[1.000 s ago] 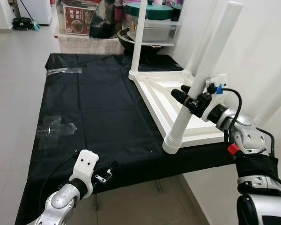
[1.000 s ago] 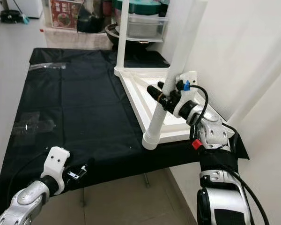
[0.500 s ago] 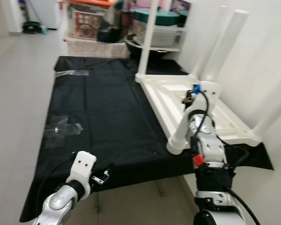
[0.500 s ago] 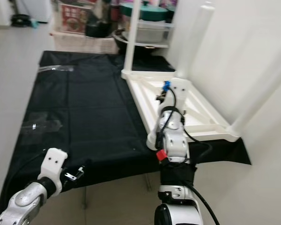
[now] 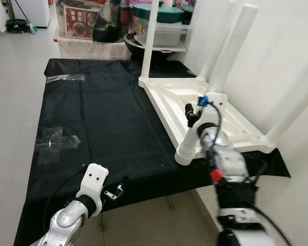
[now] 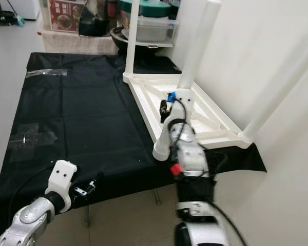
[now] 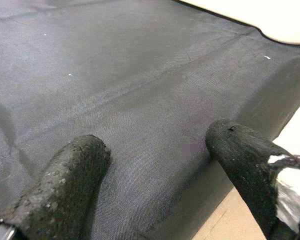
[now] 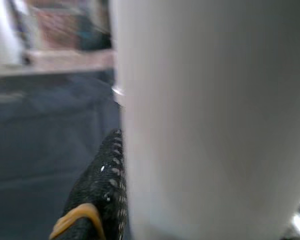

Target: Building children table

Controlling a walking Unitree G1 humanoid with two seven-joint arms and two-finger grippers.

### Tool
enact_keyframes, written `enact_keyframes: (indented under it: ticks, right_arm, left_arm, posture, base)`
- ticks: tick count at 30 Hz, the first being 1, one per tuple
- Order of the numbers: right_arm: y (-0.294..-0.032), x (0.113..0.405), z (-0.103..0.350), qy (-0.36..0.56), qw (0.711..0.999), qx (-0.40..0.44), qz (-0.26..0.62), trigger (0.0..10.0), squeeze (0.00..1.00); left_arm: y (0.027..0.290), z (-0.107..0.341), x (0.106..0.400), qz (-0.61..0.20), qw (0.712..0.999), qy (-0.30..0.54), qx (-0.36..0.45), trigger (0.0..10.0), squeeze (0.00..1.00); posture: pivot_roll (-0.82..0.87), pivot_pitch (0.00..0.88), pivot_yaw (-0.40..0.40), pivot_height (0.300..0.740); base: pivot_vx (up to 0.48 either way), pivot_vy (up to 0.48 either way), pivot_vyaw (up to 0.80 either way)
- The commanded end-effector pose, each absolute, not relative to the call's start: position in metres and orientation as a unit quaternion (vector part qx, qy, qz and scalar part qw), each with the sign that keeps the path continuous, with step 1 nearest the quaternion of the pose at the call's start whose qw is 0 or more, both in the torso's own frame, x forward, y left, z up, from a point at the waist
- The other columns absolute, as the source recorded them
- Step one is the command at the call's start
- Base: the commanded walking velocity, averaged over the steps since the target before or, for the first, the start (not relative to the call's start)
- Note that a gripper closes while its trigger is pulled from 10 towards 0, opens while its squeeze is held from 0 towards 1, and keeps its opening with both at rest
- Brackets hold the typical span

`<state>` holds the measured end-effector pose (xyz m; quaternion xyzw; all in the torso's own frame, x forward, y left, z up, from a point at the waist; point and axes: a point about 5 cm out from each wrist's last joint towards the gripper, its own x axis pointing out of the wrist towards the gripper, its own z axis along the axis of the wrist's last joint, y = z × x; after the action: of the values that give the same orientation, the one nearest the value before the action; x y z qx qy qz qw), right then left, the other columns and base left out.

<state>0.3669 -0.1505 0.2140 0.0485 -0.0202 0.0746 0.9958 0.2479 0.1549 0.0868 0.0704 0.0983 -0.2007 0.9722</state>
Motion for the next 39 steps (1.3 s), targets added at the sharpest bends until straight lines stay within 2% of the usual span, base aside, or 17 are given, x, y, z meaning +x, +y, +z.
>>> enact_keyframes:
  ticks: [1,2,3,9,10,11,15,16,18,19,20,23,25,28,33,34,39]
  right_arm:
    - [-0.147,0.363,0.228,-0.059,0.982,0.05,0.17,10.0,0.0]
    - [-0.148,0.349,0.236,-0.085,0.947,0.029,0.309,10.0,0.0]
    - [-0.148,0.345,0.237,-0.089,0.936,0.023,0.341,10.0,0.0]
    - [-0.158,0.347,0.229,-0.062,0.929,0.0,0.364,10.0,0.0]
    - [-0.166,0.348,0.222,-0.041,0.921,-0.007,0.389,1.9,0.0]
    - [-0.168,0.35,0.218,-0.031,0.924,-0.017,0.381,0.0,0.0]
    - [-0.171,0.353,0.215,-0.022,0.926,-0.03,0.375,0.0,0.0]
    - [-0.179,0.365,0.208,0.01,0.956,-0.033,0.292,0.0,0.0]
    - [-0.193,0.377,0.194,0.057,0.985,-0.036,0.16,0.0,0.0]
    - [-0.193,0.377,0.194,0.057,0.985,-0.036,0.16,0.0,0.0]
    - [-0.213,0.378,0.181,0.08,0.997,-0.019,-0.005,0.0,0.0]
    - [-0.225,0.375,0.174,0.09,0.992,-0.005,-0.089,0.0,0.0]
    - [-0.236,0.357,0.156,0.108,0.97,0.013,-0.217,0.0,0.0]
    - [-0.234,0.349,0.152,0.107,0.963,0.01,-0.248,0.0,0.0]
    - [-0.193,0.337,0.151,0.104,0.967,0.003,-0.234,0.0,0.0]
    - [-0.181,0.34,0.149,0.114,0.971,0.005,-0.208,10.0,0.0]
    - [-0.168,0.345,0.147,0.126,0.976,0.01,-0.175,10.0,0.0]
  left_arm:
    - [0.154,0.079,0.245,-0.203,0.97,0.115,0.072,10.0,0.0]
    - [0.154,0.079,0.245,-0.203,0.97,0.115,0.073,10.0,0.0]
    - [0.154,0.079,0.245,-0.203,0.97,0.115,0.073,10.0,0.0]
    - [0.153,0.079,0.245,-0.205,0.969,0.115,0.073,10.0,0.0]
    - [0.153,0.08,0.246,-0.205,0.969,0.115,0.074,10.0,0.0]
    - [0.153,0.08,0.246,-0.205,0.969,0.114,0.074,10.0,0.0]
    - [0.153,0.081,0.246,-0.205,0.969,0.114,0.074,10.0,0.0]
    - [0.154,0.081,0.246,-0.204,0.969,0.113,0.074,10.0,0.0]
    - [0.155,0.081,0.246,-0.204,0.969,0.114,0.075,10.0,0.0]
    - [0.155,0.081,0.246,-0.204,0.969,0.114,0.075,10.0,0.0]
    - [0.155,0.081,0.246,-0.204,0.969,0.114,0.076,10.0,0.0]
    - [0.155,0.081,0.245,-0.204,0.969,0.114,0.076,10.0,0.0]
    - [0.156,0.081,0.245,-0.203,0.969,0.115,0.076,10.0,0.0]
    - [0.156,0.081,0.245,-0.202,0.969,0.115,0.077,10.0,0.0]
    - [0.155,0.079,0.244,-0.205,0.969,0.118,0.077,10.0,0.0]
    - [0.154,0.079,0.245,-0.205,0.969,0.118,0.076,10.0,0.0]
    - [0.153,0.08,0.246,-0.206,0.969,0.117,0.076,10.0,0.0]
  posture:
    - [0.06,0.0,-0.171,0.74]
    - [0.06,0.0,-0.167,0.74]
    - [0.06,0.0,-0.167,0.74]
    - [0.06,0.0,-0.166,0.74]
    - [0.06,0.0,-0.165,0.74]
    - [0.07,0.0,-0.165,0.74]
    - [0.07,0.0,-0.165,0.74]
    - [0.07,0.0,-0.163,0.74]
    - [0.06,0.0,-0.163,0.74]
    - [0.06,0.0,-0.163,0.74]
    - [0.07,0.0,-0.163,0.74]
    - [0.07,0.0,-0.163,0.74]
    - [0.07,0.0,-0.163,0.74]
    - [0.07,0.0,-0.161,0.74]
    - [0.06,0.0,-0.158,0.74]
    - [0.06,0.0,-0.159,0.74]
    - [0.05,0.0,-0.158,0.74]
  base:
    - [0.0,0.0,0.0]
    - [0.0,0.0,0.0]
    - [0.0,0.0,0.0]
    - [0.0,0.0,0.0]
    - [0.0,0.0,0.0]
    - [0.0,0.0,0.0]
    - [0.0,0.0,0.0]
    - [0.0,0.0,0.0]
    - [0.0,0.0,0.0]
    - [0.0,0.0,0.0]
    - [0.0,0.0,0.0]
    - [0.0,0.0,0.0]
    - [0.0,0.0,0.0]
    - [0.0,0.0,0.0]
    - [0.0,0.0,0.0]
    - [0.0,0.0,0.0]
    - [0.0,0.0,0.0]
